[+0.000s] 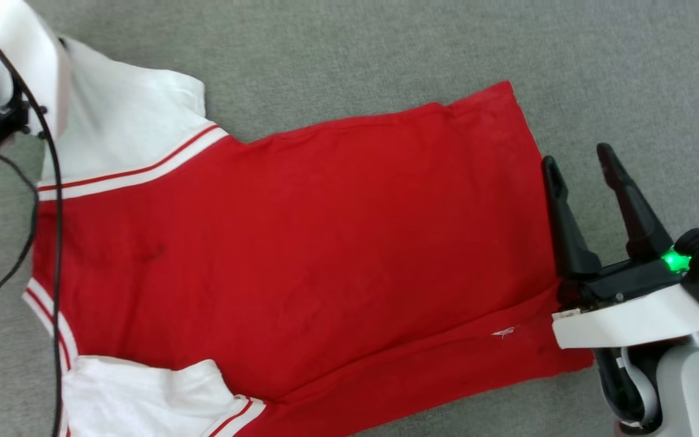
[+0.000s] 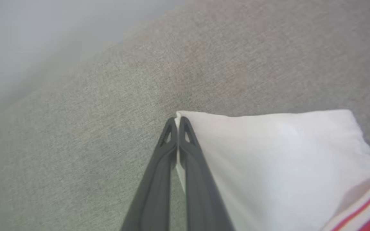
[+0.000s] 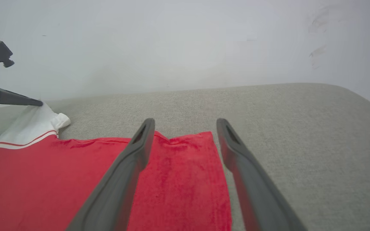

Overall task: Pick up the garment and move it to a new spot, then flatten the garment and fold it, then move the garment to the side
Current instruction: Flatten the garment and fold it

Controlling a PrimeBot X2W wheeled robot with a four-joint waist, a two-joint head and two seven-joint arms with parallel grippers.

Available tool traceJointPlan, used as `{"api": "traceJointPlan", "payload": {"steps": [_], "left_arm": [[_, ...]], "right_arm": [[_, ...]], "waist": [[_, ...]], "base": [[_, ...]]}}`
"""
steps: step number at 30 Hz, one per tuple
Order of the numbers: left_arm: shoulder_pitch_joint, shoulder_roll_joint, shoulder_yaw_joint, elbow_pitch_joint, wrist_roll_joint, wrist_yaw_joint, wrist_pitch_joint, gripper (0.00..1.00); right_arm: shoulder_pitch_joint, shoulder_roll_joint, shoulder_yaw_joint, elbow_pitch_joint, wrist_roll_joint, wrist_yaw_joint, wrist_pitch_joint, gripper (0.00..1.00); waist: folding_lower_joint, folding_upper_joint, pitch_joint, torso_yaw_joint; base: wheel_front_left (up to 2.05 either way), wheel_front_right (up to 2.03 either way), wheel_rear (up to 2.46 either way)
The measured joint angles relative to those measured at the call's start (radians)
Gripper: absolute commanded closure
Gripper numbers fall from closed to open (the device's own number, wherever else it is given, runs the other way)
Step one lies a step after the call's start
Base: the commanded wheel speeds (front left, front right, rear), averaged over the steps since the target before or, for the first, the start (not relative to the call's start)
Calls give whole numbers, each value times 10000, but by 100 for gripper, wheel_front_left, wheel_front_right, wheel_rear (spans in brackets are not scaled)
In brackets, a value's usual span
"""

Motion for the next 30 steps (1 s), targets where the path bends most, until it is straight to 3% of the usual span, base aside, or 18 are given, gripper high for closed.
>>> {"api": "traceJointPlan", "payload": {"steps": [6,14,23,30], "left_arm": [[347,-493,-69,-203,-35,-8,-861,100],[1106,-815,-211,-1429,-550,-65,-917,100],[1841,-566,-61,-3444,-932,435,-809,100],[2165,-326,6,-4823,-1028,807,-600,100]], "right_arm": [[43,-389,-399,-430,-397,2,1233,0],[-757,-1827,-780,-617,-125,4,4752,0],[-2588,-2591,-1312,802,965,0,9001,0],[-3766,-2963,-1110,1891,1166,0,10590,0]], "waist": [[-1,0,-620,440],[0,0,-1202,1220],[0,0,-1107,1879],[1,0,-688,2290]], "base": [[0,0,0],[0,0,0],[0,0,0],[0,0,0]]}}
